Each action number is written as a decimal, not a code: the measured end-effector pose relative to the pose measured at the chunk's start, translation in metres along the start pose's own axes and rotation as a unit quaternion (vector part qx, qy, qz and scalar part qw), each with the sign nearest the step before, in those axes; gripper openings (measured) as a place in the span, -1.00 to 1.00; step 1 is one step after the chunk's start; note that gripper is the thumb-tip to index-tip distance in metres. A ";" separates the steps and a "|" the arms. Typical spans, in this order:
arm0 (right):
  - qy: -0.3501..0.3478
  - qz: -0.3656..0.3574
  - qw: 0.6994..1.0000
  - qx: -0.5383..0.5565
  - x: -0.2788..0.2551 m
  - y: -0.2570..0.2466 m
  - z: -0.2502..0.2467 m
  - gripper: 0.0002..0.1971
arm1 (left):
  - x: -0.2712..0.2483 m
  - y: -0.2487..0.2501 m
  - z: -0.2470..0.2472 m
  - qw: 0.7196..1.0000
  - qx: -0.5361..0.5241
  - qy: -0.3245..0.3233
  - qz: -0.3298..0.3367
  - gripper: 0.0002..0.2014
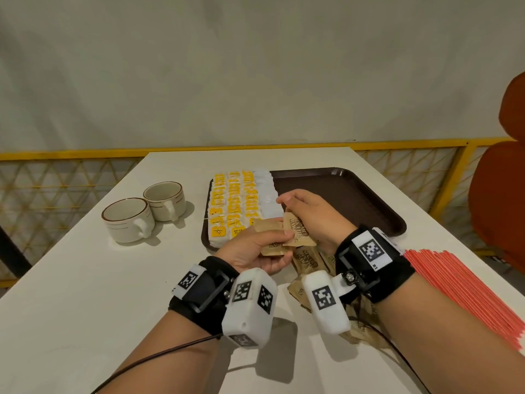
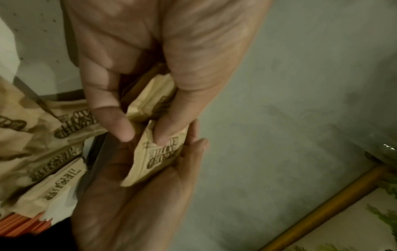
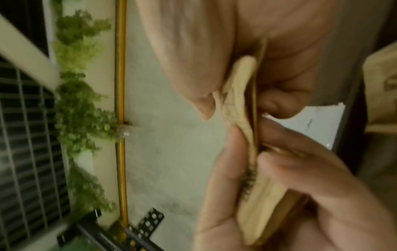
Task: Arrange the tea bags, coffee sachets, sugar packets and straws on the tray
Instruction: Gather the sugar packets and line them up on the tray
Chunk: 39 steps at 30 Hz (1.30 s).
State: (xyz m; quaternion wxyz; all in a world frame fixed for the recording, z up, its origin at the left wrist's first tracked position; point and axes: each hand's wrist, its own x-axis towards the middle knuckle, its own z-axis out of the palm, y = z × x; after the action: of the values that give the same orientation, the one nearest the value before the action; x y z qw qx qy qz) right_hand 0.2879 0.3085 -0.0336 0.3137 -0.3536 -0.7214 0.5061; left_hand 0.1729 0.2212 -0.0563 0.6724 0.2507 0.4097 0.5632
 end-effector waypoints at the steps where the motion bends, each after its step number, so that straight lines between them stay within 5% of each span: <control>1: -0.010 0.027 0.998 0.050 -0.002 0.000 0.000 -0.83 | 0.001 0.000 -0.001 1.000 -0.001 0.008 0.006 -0.69; 4: -0.062 0.098 0.969 0.217 -0.017 0.001 -0.002 -0.87 | 0.001 0.004 -0.005 0.999 -0.028 0.027 0.030 -0.68; 8: -0.066 0.053 0.960 0.266 -0.026 0.011 -0.003 -0.75 | 0.002 0.007 -0.010 0.997 -0.046 0.042 0.049 -0.53; 13: 0.000 0.005 0.974 0.224 -0.025 0.013 -0.002 -0.79 | 0.001 0.007 -0.009 0.994 -0.074 0.056 0.064 -0.55; 17: 0.001 -0.013 0.995 0.096 -0.028 0.016 -0.003 -0.86 | 0.001 0.010 -0.012 0.987 -0.074 0.071 0.126 -0.66; 23: -0.003 -0.007 0.996 0.083 -0.030 0.015 -0.005 -0.85 | 0.000 0.007 -0.008 0.985 -0.002 0.073 0.157 -0.68; 39: 0.000 0.070 0.952 0.298 -0.034 0.004 -0.006 -0.89 | 0.002 0.011 -0.014 0.980 -0.047 0.098 0.166 -0.73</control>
State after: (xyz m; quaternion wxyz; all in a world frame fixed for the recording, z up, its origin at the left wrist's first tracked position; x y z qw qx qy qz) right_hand 0.3125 0.2840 -0.0394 0.3688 -0.2935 -0.5111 0.7188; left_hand 0.1551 0.2244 -0.0557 0.5371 0.2264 0.3994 0.7076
